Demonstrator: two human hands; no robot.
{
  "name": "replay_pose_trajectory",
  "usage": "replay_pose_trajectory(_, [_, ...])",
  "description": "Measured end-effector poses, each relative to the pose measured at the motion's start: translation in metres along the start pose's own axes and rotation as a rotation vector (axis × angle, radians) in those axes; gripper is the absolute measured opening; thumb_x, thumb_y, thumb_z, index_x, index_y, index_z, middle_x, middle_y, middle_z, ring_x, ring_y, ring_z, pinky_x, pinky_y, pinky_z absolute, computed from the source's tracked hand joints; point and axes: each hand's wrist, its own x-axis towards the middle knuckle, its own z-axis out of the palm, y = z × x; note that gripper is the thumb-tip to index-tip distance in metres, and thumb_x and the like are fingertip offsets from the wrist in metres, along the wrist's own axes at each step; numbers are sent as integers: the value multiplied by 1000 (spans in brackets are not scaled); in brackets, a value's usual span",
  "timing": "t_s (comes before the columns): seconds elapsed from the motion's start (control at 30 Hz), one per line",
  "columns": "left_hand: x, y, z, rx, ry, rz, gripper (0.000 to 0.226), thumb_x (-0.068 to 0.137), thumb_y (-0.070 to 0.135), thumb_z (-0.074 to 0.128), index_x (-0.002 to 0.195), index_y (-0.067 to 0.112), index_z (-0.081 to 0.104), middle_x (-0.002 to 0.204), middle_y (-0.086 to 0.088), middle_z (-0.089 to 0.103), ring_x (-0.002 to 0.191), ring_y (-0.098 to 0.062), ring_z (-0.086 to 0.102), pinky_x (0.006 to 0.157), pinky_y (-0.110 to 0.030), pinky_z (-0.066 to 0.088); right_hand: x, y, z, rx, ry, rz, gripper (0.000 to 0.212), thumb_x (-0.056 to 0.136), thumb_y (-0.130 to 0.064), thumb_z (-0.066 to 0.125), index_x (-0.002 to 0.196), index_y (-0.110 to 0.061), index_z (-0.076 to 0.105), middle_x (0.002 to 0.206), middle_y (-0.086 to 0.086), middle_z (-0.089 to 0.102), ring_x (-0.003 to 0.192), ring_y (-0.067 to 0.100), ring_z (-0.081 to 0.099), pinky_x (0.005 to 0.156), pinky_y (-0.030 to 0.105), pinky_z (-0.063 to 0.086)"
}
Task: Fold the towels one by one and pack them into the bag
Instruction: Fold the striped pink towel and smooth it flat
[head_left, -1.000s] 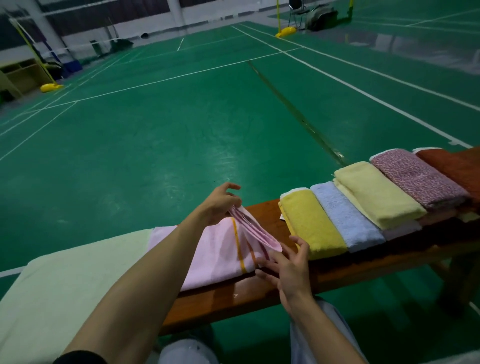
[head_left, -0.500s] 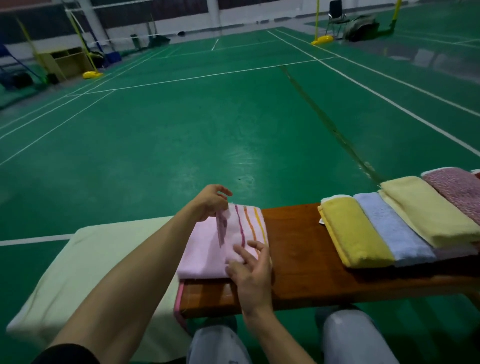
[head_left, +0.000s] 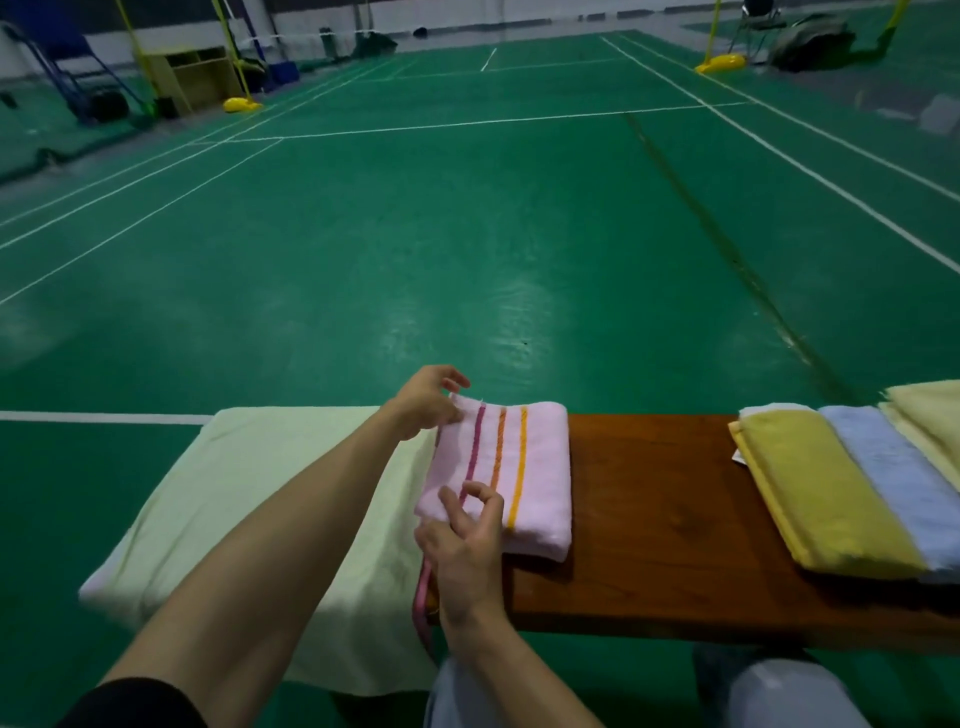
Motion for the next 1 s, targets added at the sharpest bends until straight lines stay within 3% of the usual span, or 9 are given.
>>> replay_pose_trajectory(0.13, [1,-14,3,195,6,63,39,84,-1,66,120,12,59,129,-8,54,114,-24,53,100,-36,47,2,9,7,-37,-32,18,47,94,-14,62,123,-42,37,141,-7,51,123,16,53,102,40,50])
replay_pose_trajectory(0.23, [0,-15,8,384,44,244,38,87,6,64,124,12,56,133,-9,48,121,-25,48,104,-30,38,0,-9,-4,-120,-94,-28,44,96,-7,56,128,-32,39,131,-12,50,109,15,61,76,26,59])
replay_pose_trajectory(0.3, [-5,-10,12,421,59,459,33,88,4,62,120,11,59,131,-11,48,123,-26,46,107,-32,36,5,-27,-17,-277,20,-175,33,96,-7,55,116,-32,48,114,-13,58,93,12,68,68,23,59])
replay_pose_trajectory(0.4, [-13,-2,24,507,-18,777,24,89,4,59,112,10,63,127,-10,54,119,-24,50,101,-34,42,24,-40,-33,-448,301,-356,19,99,-17,55,103,-34,50,99,-19,56,91,1,59,83,24,56])
replay_pose_trajectory(0.53, [-14,-6,41,670,-160,876,29,96,18,52,124,13,60,133,-8,56,121,-24,49,103,-38,41,43,-23,-38,-721,424,-262,37,98,-24,55,133,-19,44,137,-2,46,120,12,47,102,28,43])
replay_pose_trajectory(0.63, [-10,-16,41,724,-182,810,40,99,33,47,136,20,50,143,-4,48,127,-24,45,106,-39,39,45,-14,-44,-985,321,-251,66,99,-41,51,151,-12,23,159,8,22,144,22,25,116,32,26])
replay_pose_trajectory(0.73, [-10,-17,40,792,-205,770,54,94,55,38,142,31,42,141,-3,47,121,-22,44,103,-38,40,53,-25,-74,-1127,170,-261,82,95,-57,47,155,-12,15,162,8,17,148,22,20,120,34,21])
replay_pose_trajectory(0.9, [-29,-3,50,1040,-133,875,70,81,72,35,132,26,48,119,-3,51,100,-22,43,88,-38,42,70,-67,-148,-1532,-228,-315,133,50,-95,22,156,-15,14,164,4,13,149,17,14,121,30,10])
replay_pose_trajectory(1.0, [-43,7,71,1050,-146,944,83,82,77,36,133,13,48,138,-10,40,123,-27,36,110,-42,32,82,-95,-184,-1740,-397,-332,147,39,-106,14,157,-19,7,165,-1,6,150,13,8,121,35,1])
